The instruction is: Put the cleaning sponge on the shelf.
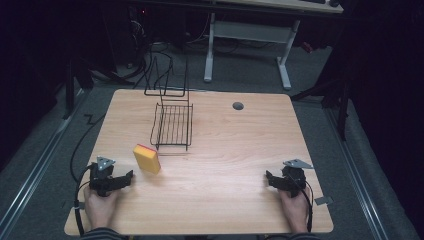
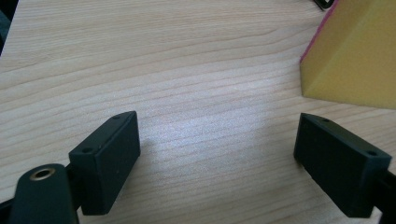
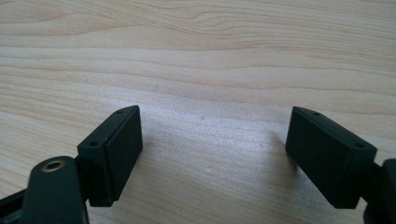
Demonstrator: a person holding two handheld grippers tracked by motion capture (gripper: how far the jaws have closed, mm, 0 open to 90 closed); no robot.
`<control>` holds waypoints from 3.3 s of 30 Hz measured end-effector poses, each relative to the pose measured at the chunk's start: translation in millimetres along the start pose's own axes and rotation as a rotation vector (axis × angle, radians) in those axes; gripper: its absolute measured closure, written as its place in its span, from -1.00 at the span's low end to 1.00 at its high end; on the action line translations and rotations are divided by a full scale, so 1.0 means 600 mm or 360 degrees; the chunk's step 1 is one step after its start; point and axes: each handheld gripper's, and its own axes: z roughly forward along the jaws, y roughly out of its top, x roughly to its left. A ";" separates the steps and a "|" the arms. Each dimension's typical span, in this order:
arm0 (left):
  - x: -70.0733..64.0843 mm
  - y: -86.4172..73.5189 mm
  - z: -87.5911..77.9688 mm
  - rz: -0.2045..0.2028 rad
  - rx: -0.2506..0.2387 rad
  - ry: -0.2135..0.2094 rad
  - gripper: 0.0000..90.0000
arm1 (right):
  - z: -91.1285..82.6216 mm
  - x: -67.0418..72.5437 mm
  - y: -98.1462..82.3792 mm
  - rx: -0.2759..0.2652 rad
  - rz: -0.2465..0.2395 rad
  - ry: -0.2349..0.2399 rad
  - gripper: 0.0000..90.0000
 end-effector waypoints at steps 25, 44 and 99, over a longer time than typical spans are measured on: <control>-0.001 0.002 0.002 -0.0004 -0.0003 0.0007 -0.67 | 0.000 0.001 0.000 -0.0002 -0.0001 0.0002 -0.57; 0.005 0.003 0.001 -0.0046 -0.0010 -0.0038 -0.72 | -0.001 0.001 0.000 -0.0001 -0.0002 0.0004 -0.57; -0.091 0.029 -0.061 0.0106 -0.0128 -0.0257 -1.00 | -0.001 0.002 -0.002 -0.0006 -0.0013 0.0015 -0.57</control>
